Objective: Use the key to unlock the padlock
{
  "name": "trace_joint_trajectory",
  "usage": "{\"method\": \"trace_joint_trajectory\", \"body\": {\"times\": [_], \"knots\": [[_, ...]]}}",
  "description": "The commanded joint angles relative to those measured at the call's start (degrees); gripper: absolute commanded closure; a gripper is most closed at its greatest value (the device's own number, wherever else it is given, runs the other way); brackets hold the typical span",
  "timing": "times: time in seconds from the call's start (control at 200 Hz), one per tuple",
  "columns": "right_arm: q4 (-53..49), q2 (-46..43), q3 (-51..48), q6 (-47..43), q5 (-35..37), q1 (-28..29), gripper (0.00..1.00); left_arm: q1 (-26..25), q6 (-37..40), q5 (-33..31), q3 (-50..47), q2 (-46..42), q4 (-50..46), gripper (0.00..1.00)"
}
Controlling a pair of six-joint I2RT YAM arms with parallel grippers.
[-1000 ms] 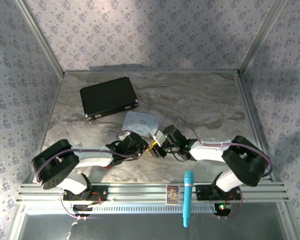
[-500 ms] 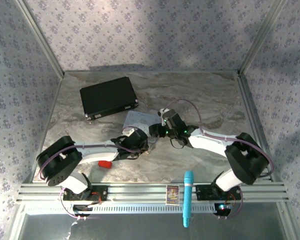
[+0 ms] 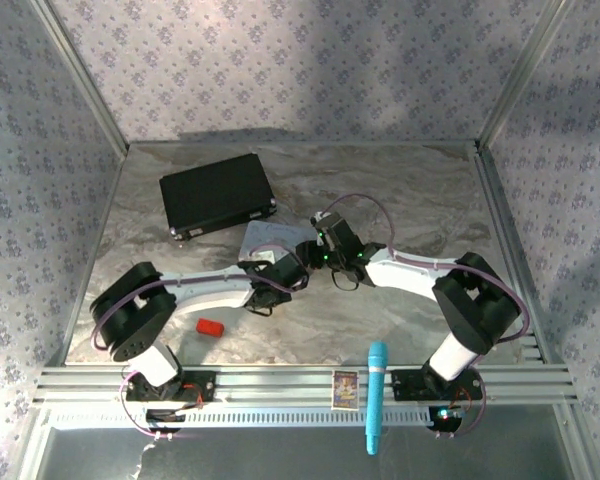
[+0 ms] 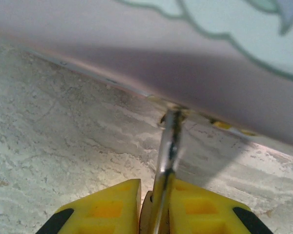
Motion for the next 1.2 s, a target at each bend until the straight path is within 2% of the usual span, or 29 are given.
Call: {"method": "trace_joint_trajectory", "body": {"times": [0.0, 0.11, 0.305, 0.7, 1.064, 1.194], "knots": [[-5.8, 2.2, -2.5, 0.8, 2.3, -1.8, 0.57, -1.1, 1.2, -4.4, 0.7, 3.4, -10.0, 0.81], [-5.9, 2.3, -2.7, 0.9, 2.5, -1.8, 0.57, -3.9, 0.0, -7.4, 3.5, 5.2, -11.6, 0.80], [-5.8, 2.8, -2.7, 1.1, 2.3, -1.8, 0.57, -7.6, -1.4, -8.7, 7.2, 8.9, -15.7, 0.76], [-5.4, 2.9, -3.1, 1.3, 2.5, -1.8, 0.57, -11.8, -4.1, -12.5, 12.7, 12.7, -22.3, 0.66], [-5.2, 2.4, -3.7, 1.5, 2.7, -1.8, 0.57, -13.2, -4.2, -12.9, 14.3, 13.9, -23.5, 0.76], [-5.2, 2.5, -3.5, 1.5, 2.6, -1.8, 0.57, -13.4, -4.1, -13.5, 16.2, 15.9, -25.3, 0.83]]}}
